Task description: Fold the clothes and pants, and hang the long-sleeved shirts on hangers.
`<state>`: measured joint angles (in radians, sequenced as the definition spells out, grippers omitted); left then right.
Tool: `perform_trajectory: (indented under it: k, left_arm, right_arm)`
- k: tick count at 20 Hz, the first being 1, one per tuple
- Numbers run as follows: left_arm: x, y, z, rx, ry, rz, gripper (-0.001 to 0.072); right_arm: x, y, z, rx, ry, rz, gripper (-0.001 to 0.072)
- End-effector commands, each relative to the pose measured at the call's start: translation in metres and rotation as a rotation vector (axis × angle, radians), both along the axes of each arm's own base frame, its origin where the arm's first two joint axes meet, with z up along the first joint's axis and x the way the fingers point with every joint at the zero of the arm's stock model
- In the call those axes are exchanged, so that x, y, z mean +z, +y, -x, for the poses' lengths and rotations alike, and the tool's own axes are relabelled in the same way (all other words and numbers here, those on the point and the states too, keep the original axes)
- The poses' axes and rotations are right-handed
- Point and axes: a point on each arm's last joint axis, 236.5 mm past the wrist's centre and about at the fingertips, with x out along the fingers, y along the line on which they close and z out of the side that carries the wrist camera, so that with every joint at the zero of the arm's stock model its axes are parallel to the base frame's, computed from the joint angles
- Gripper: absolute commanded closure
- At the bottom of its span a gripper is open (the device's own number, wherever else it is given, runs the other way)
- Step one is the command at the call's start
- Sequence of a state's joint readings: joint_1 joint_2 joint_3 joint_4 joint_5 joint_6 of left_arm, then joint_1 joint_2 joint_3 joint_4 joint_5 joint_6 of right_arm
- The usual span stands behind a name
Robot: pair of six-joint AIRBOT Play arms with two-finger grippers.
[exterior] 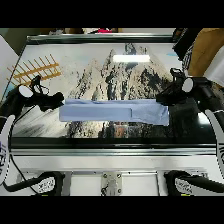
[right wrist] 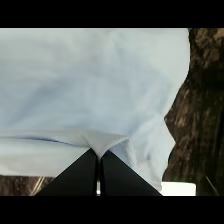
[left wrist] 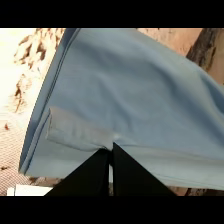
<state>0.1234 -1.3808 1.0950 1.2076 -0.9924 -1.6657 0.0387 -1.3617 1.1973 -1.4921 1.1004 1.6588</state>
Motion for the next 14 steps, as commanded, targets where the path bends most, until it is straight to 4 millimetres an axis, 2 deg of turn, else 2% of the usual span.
perform_trajectory:
  k: [1,5,8,9,10,11,12,14]
  left_arm:
    - [-0.026,-0.005,-0.029,-0.014,0.025,0.003,0.0702]
    - [-0.051,-0.005,-0.047,-0.016,0.067,0.012,0.0702]
    - [-0.056,-0.009,-0.057,-0.030,0.070,0.012,0.0697]
    - [-0.053,-0.010,-0.062,-0.033,0.056,0.009,0.0469]
    - [-0.048,-0.011,-0.068,-0.030,0.035,0.009,0.0195]
    - [-0.041,-0.015,-0.075,-0.036,0.013,0.012,0.0110]
    - [-0.030,-0.017,-0.081,-0.035,-0.008,0.023,0.0111]
    - [-0.002,-0.018,-0.090,-0.059,-0.040,0.020,0.0111]
  right_arm:
    - [-0.010,0.000,-0.035,-0.028,-0.093,-0.008,0.0692]
    - [-0.031,0.002,-0.048,-0.037,-0.100,-0.018,0.0690]
    - [-0.044,0.007,-0.052,-0.048,-0.087,-0.041,0.0680]
    - [-0.045,0.009,-0.056,-0.055,-0.098,-0.057,0.0672]
    - [-0.042,0.014,-0.060,-0.068,-0.117,-0.084,0.0497]
    - [-0.037,0.017,-0.065,-0.080,-0.140,-0.107,0.0201]
    - [-0.030,0.019,-0.071,-0.091,-0.165,-0.126,0.0051]
    - [-0.007,0.012,-0.077,-0.116,-0.194,-0.154,0.0051]
